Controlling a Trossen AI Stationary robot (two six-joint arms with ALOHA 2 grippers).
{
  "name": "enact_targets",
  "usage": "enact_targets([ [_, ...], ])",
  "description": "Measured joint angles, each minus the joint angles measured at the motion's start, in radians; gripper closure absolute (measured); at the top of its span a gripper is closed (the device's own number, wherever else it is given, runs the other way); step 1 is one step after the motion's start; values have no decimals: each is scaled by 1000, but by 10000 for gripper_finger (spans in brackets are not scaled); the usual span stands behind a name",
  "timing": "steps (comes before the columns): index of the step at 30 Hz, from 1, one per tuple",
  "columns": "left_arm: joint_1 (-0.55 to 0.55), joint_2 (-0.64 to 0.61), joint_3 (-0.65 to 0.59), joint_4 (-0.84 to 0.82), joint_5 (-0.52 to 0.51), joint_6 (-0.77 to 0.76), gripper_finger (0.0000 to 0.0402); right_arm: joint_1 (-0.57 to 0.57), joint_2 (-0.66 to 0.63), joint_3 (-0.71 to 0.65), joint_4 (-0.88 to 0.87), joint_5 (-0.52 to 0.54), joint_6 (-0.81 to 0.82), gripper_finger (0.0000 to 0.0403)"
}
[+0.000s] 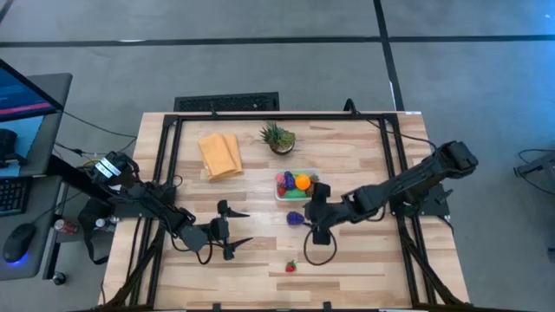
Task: Pick and placing Produce into tupperware
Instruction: Put the purple grapes into the transparent container
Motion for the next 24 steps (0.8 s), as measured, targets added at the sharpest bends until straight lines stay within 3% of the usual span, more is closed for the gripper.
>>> enact_targets([
  [9,0,0,0,-47,-1,-13,65,26,146,-14,89,95,40,159],
  [24,0,0,0,-78,-64,-14,65,22,202,-14,206,69,41,159],
])
